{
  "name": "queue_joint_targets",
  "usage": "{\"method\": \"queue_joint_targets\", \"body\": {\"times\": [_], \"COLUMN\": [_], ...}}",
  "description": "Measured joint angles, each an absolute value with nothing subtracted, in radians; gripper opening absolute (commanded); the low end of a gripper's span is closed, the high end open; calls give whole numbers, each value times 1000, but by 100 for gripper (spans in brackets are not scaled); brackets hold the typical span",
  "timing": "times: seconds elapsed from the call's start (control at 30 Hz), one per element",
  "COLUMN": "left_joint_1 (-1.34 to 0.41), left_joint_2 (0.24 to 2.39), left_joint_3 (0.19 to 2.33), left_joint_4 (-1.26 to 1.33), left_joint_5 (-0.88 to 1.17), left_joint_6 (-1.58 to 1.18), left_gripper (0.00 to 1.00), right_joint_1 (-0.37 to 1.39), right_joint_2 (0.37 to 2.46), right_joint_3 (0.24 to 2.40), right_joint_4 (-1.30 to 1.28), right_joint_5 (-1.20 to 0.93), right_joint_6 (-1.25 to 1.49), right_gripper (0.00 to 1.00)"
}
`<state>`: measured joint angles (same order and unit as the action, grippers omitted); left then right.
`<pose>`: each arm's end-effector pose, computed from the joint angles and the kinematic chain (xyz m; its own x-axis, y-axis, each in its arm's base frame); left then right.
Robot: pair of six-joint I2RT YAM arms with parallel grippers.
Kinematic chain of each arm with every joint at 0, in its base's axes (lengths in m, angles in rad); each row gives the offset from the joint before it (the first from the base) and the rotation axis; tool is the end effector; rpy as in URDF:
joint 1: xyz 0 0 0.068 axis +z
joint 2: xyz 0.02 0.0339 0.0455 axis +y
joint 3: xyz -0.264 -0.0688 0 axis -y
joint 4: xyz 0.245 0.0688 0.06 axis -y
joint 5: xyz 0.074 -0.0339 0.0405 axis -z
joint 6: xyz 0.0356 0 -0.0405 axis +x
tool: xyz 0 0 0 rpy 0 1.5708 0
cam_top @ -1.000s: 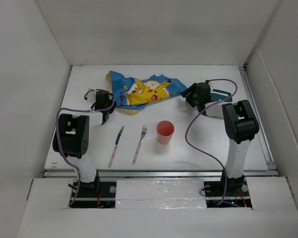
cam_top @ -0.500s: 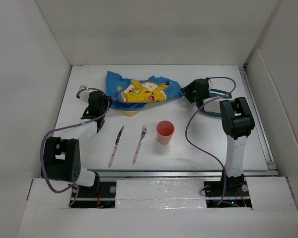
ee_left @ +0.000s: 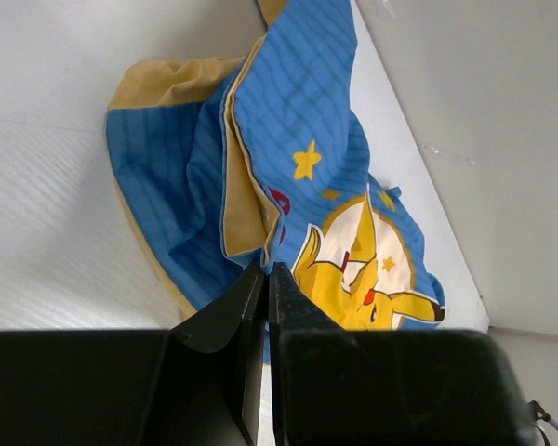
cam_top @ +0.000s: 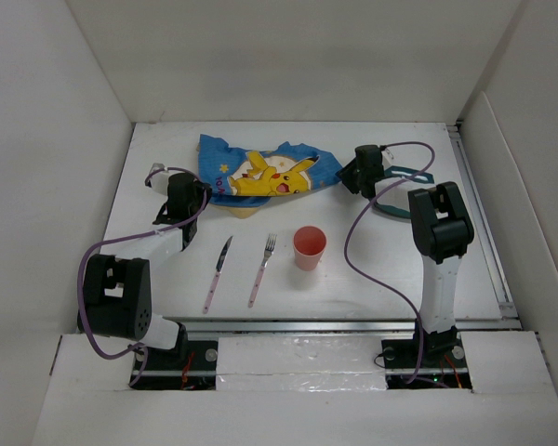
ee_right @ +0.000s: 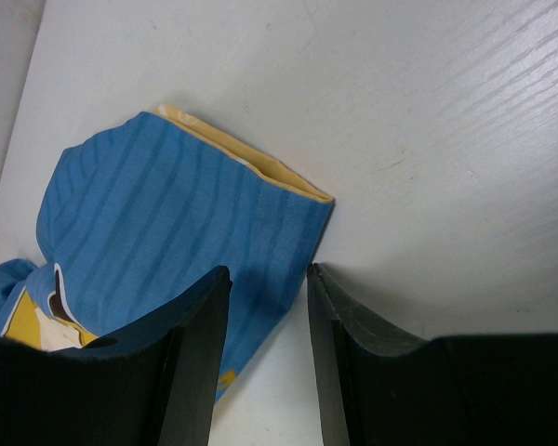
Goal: Set the dinner table for one person
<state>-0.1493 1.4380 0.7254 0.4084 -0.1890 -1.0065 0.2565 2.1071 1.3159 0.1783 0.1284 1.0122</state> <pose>0.3111 -0.0400 0.2278 -0.1321 -0.8194 -0.5578 -0.2669 0.5714 -0.7761 0.4453 0.1121 0.1455 -0.4224 0.7587 -0.4960 0.3922 0.6463 0.6546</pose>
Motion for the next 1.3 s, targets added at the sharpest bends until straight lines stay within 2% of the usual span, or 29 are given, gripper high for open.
{"method": "queue_joint_targets", "body": {"times": [0.47, 0.6, 0.7, 0.9, 1.13, 1.3], "left_joint_1": [-150, -150, -150, -150, -150, -149], "left_joint_2": [1438, 1438, 1438, 1438, 1438, 1377], "left_joint_3": [697, 692, 683, 677, 677, 694], "left_joint_4": [481, 497, 516, 543, 542, 493], "left_joint_5": [-189, -192, -192, -190, -189, -191], "left_joint_6": [-1049, -1052, -1057, -1068, -1068, -1056], "left_gripper": [0, 0, 0, 0, 0, 0], "right_joint_1": [255, 255, 255, 255, 265, 276], "right_joint_2": [2243, 2281, 2313, 2313, 2238, 2054], "right_joint_3": [1647, 1738, 1805, 1803, 1696, 1570], "right_joint_4": [-173, -272, -334, -358, -336, -322], "right_joint_5": [162, 162, 162, 166, 229, 292], "right_joint_6": [992, 989, 983, 985, 937, 820], "right_gripper": [37, 30, 17, 0, 0, 0]}}
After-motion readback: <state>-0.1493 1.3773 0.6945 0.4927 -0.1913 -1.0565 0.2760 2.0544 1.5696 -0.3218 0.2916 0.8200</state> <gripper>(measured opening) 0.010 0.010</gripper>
